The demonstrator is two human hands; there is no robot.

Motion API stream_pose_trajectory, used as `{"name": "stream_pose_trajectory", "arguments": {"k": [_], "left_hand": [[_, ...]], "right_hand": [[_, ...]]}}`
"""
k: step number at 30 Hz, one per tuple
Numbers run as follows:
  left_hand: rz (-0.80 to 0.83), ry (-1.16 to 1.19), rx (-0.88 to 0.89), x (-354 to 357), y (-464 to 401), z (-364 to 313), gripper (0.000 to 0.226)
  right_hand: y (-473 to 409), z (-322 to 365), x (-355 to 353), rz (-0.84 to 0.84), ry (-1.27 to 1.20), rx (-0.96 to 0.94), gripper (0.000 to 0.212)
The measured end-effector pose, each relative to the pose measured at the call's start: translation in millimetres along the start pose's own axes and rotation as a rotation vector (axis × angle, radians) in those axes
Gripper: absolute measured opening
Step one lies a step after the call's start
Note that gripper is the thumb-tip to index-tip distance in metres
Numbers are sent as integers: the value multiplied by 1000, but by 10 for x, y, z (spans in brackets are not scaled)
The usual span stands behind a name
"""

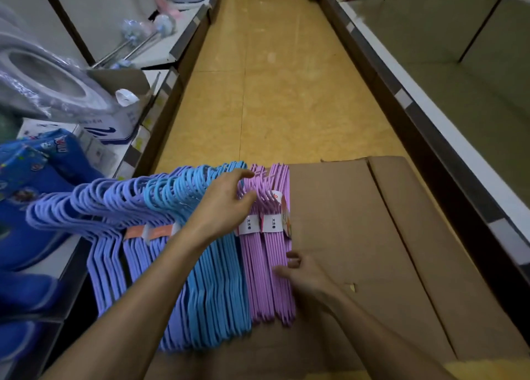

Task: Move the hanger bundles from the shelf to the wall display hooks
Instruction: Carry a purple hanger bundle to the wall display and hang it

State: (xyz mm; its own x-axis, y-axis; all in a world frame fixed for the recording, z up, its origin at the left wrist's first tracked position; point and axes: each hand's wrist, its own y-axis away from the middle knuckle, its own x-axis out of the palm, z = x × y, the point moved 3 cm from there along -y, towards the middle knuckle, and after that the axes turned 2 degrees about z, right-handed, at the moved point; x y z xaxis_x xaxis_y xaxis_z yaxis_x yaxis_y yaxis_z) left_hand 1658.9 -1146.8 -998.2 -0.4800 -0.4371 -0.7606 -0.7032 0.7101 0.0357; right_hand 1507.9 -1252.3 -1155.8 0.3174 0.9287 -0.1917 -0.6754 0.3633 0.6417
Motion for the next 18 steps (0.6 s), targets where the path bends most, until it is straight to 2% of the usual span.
{"name": "stream_pose_trajectory", "arguments": {"k": [3,7,9,11,12,15,18], "left_hand": [[37,16,-27,84,31,93,47],[8,33,-33,94,34,111,49],[1,22,-32,76,19,103,49],[4,25,-31,74,-5,109,49],[8,30,-27,85,-14,109,49],[20,47,-4,163,-40,107,50],[10,0,17,244,-87,132,49]], "right_hand": [[-93,-88,130,48,-129,14,47],[-189,-76,139,38,-261,24,74],[-245,-79,164,44,-315,26,73],[-284,-87,215,43,-335,29,83],[-294,-93,244,45,-344,24,83],[-301,-111,263,69,-366,7,61],[-297,-124,201,78,-372,-7,60]]}}
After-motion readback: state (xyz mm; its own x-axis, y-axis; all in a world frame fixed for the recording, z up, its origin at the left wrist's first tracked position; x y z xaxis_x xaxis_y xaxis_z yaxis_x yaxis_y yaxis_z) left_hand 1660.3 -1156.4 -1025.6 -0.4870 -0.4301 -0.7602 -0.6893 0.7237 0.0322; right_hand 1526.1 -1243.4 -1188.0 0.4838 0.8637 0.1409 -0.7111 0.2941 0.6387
